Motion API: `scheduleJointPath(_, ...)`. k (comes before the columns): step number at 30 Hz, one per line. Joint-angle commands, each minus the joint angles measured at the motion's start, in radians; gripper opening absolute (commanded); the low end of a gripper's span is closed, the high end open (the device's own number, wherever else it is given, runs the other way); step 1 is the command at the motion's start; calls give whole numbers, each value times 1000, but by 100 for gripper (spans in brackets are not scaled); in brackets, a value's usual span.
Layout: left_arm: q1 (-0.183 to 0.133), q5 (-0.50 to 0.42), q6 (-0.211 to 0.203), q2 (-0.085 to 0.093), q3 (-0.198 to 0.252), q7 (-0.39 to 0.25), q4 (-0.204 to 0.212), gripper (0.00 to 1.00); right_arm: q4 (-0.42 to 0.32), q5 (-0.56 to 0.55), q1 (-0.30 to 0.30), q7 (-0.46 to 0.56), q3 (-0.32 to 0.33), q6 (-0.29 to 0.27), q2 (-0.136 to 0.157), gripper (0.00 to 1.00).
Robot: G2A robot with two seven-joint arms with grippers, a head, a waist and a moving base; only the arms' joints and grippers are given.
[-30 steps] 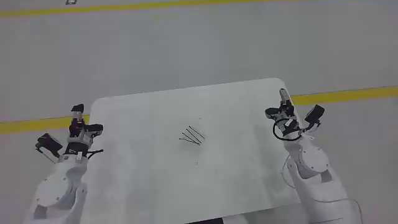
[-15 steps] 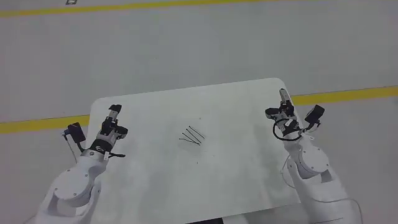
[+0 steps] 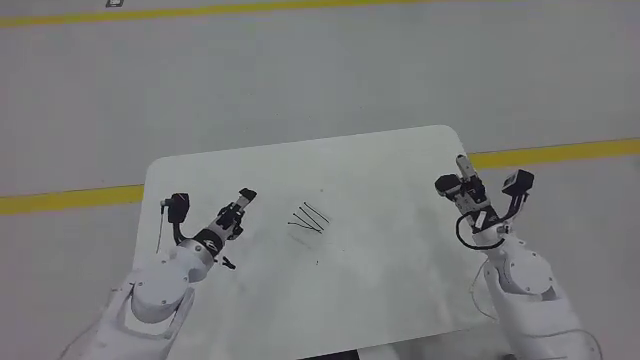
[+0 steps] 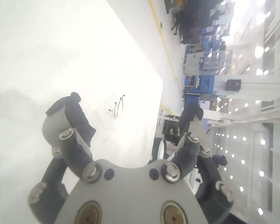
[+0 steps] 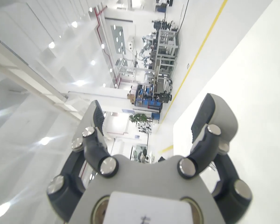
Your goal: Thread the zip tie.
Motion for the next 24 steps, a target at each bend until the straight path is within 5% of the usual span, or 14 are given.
scheduleJointPath(1,0,-6,0,0,-1,2,-2,100,-1,5,0,50,6,-2,1,100)
scheduleJointPath(8,-3,10,-3,0,7,0,-12,100,-1,5,0,50,6,-2,1,100)
scheduleJointPath(17,-83,164,0,-19,179,-120,-7,100,-1,5,0,50,6,-2,1,100)
scheduleJointPath(21,-122,164,0,-49,231,-106,51,100,-1,5,0,50,6,-2,1,100)
scheduleJointPath(24,-122,164,0,-49,231,-106,51,100,-1,5,0,50,6,-2,1,100)
